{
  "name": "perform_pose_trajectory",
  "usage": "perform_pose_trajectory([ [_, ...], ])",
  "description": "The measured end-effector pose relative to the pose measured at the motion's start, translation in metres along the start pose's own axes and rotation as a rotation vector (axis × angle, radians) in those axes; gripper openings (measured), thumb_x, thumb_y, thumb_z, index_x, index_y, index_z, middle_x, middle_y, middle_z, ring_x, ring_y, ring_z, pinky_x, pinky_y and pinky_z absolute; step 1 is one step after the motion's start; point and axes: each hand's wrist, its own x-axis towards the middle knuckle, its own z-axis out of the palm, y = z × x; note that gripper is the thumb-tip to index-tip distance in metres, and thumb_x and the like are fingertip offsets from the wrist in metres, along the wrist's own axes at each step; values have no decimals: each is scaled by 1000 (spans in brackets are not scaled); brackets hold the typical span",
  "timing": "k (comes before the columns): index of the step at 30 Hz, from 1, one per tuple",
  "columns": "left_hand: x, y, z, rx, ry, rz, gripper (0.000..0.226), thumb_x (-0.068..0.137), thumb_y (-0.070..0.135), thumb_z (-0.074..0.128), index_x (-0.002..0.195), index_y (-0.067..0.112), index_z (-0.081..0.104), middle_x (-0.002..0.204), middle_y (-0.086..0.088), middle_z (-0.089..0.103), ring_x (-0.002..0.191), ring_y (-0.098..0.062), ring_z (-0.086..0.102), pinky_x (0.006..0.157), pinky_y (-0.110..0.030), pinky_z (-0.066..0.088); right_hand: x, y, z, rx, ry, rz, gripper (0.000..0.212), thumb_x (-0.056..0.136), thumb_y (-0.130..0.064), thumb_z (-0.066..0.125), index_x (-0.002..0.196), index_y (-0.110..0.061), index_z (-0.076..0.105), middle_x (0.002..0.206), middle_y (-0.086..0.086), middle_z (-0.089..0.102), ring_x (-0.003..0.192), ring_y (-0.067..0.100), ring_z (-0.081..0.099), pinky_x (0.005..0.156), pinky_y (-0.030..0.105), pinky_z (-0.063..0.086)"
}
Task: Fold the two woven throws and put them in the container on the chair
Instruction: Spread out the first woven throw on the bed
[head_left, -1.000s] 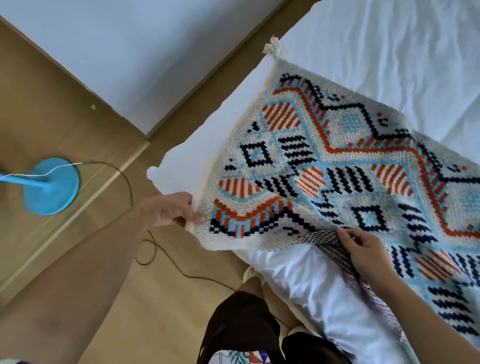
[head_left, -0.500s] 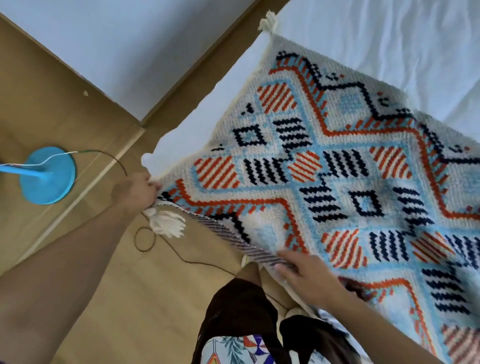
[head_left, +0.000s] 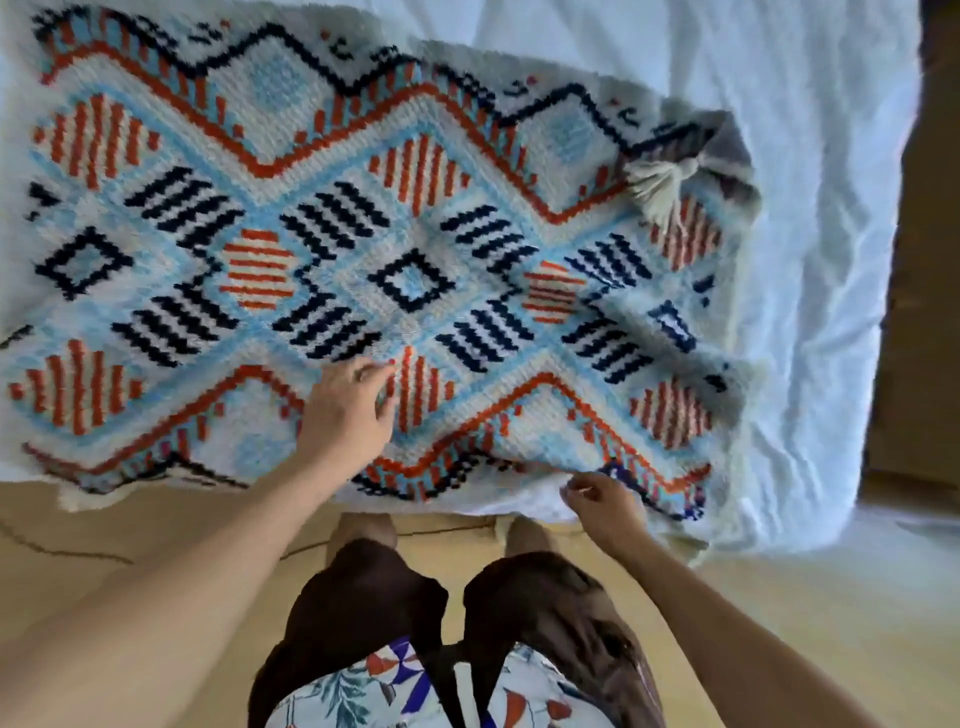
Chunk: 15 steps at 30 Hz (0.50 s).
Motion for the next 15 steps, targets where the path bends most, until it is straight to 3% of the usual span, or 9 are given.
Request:
perform_pose_trajectory([
  [2,12,64,26,33,-74,158,46,96,29,64,139,15,58,144,-11,52,130,-34,48,109,-49,42,12,53,-26,190,128,132,21,94,-39,65,100,-21,73,94,6,76,86,29,69,69,30,48],
  [4,20,120,52,78,-146,271,49,97,33,60,143,17,53,150,-11,46,137,-32,42,113,-48,38,23,103,-50,363,264,246,25,90,-42,65,102,-21,72,95,9,77,89,34,71,77,39,57],
  [7,28,192,91,148,-229,375,52,98,35,57,148,20,47,157,-9,38,144,-29,34,117,-43,33,47,168,-77,404,420,308,50,86,-44,70,126,-16,61,119,14,70,108,37,66,93,47,54],
  [9,30,228,115,197,-266,423,51,98,36,57,147,21,49,159,-9,37,145,-28,32,118,-42,31,62,196,-88,354,371,305,64,82,-43,74,135,-14,53,127,15,62,115,37,60,96,47,51],
  [11,31,253,133,258,-292,425,52,97,38,58,146,24,49,160,-9,36,145,-29,32,118,-45,32,73,210,-92,401,228,297,68,75,-41,79,131,-16,51,120,10,59,109,34,59,90,45,53],
  [13,31,267,145,319,-286,377,53,96,42,58,145,25,50,158,-10,36,143,-31,34,115,-48,35,78,218,-90,344,158,259,54,73,-45,79,112,-19,53,105,4,55,97,28,57,73,37,49],
  [15,30,275,151,381,-280,326,53,95,46,57,144,26,50,157,-11,35,141,-32,34,112,-48,37,78,225,-87,226,87,154,38,80,-44,77,81,-15,54,85,3,52,83,26,53,58,34,37],
])
